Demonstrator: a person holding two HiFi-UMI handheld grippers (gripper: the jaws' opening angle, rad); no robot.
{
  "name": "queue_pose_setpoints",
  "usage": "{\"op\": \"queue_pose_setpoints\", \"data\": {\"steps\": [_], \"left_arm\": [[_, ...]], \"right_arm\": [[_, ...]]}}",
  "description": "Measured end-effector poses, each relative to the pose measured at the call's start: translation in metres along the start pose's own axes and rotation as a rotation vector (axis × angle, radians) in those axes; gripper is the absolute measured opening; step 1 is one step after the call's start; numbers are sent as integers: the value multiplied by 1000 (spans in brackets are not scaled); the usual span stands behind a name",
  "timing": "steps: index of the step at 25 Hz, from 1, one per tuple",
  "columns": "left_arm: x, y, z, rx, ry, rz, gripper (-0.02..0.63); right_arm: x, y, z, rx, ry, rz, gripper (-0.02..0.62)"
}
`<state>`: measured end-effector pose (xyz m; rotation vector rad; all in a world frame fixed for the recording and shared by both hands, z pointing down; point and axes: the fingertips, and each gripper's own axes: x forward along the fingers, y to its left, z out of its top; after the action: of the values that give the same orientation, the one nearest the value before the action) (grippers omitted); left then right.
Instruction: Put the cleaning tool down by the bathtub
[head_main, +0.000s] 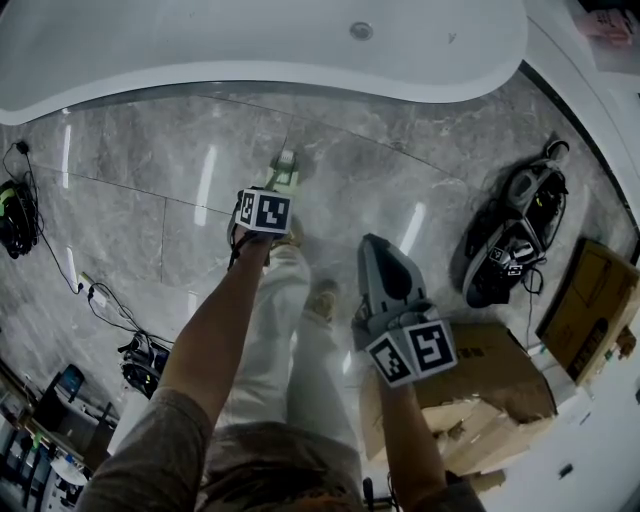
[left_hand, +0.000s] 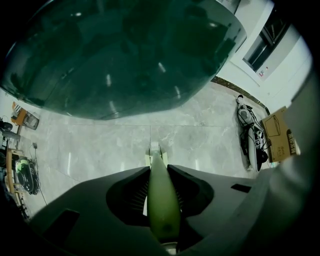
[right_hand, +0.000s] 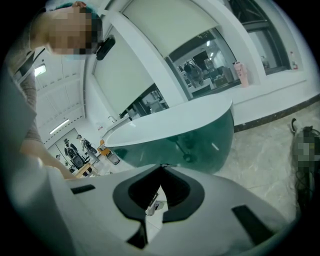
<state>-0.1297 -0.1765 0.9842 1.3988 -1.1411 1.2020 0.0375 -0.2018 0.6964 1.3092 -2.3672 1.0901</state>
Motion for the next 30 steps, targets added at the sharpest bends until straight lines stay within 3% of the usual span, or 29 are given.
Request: {"op": "queue_pose_setpoints", "data": {"steps": [18, 21, 24, 30], "left_arm": [[-89, -9, -4, -62, -85, -27, 132], [-121, -9, -6, -93, -106, -19, 103], [-159, -10, -5, -135, -133, -8, 0], [-248, -20, -7, -226, -172, -18, 0]], "right_arm": [[-53, 44, 28, -3, -24, 13, 0], [-68, 54, 39, 0, -35, 14, 0], [-83, 65, 54, -2, -50, 23, 0], [-117, 92, 79, -12, -53, 39, 0]]}}
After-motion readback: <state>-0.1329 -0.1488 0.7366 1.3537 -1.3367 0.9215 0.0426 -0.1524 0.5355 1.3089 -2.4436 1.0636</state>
